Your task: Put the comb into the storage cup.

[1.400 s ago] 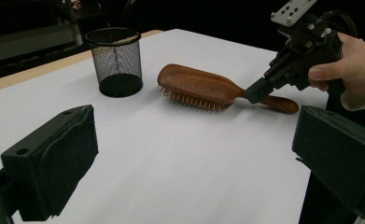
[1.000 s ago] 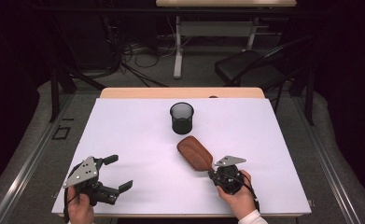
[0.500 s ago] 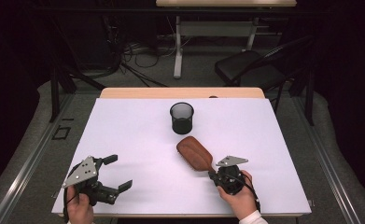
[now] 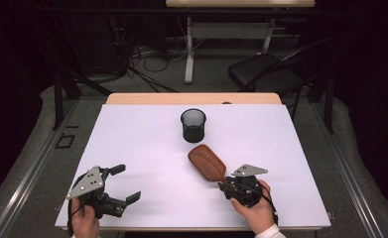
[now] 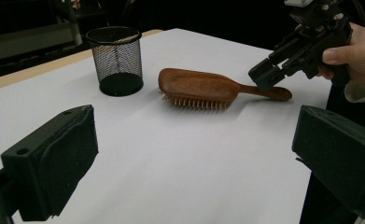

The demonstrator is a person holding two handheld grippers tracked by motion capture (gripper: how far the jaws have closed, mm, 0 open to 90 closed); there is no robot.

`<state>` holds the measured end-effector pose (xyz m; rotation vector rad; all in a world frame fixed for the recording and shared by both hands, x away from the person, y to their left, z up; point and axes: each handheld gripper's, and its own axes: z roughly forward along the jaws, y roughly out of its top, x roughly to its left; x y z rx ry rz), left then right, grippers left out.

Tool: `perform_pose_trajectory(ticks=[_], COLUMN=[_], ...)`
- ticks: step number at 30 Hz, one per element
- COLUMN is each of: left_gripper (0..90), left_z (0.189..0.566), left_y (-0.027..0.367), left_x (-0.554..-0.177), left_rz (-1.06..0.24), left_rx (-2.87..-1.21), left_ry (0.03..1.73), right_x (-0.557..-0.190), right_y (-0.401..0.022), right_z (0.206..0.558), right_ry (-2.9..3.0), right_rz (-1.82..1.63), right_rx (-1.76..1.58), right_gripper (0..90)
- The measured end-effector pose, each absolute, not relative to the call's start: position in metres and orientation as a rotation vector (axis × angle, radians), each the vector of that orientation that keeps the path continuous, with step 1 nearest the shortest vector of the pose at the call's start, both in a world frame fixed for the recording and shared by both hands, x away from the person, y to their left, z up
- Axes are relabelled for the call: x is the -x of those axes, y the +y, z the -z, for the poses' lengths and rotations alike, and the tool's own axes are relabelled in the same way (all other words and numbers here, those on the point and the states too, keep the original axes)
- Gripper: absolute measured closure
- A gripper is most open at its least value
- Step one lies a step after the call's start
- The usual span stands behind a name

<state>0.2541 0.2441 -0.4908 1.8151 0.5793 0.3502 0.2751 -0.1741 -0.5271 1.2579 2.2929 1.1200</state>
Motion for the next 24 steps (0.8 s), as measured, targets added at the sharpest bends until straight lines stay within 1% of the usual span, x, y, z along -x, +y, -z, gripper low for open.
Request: perform_pose_trajectory(ticks=[4,5,6,7,24], left_gripper=[0.4,0.4,0.4,0.4,0.6], left_z=[0.4909,0.4909,0.4909,0.4909,0.491], left_y=[0.2439,0.2439,0.2439,0.2439,0.2435], left_x=[-0.2542,-0.2542,-0.2541,-0.2541,-0.254], left_rz=[-0.349,-0.349,-0.349,-0.349,-0.346], left_rx=[-1.816,-1.815,-1.815,-1.815,-1.812], left_ry=[0.578,0.578,0.579,0.579,0.58], right_x=[-0.2758,-0.2758,-0.2763,-0.2762,-0.2802], right_y=[-0.1734,-0.1734,-0.1732,-0.173,-0.1773], right_z=[0.5253,0.5253,0.5248,0.5245,0.5173], right_ry=[2.265,2.265,2.256,2.252,2.268], right_rz=[-1.126,-1.126,-1.139,-1.14,-1.143], right_rx=[-1.24,-1.24,-1.25,-1.255,-1.263], right_gripper=[44.8,44.8,39.6,38.6,34.8])
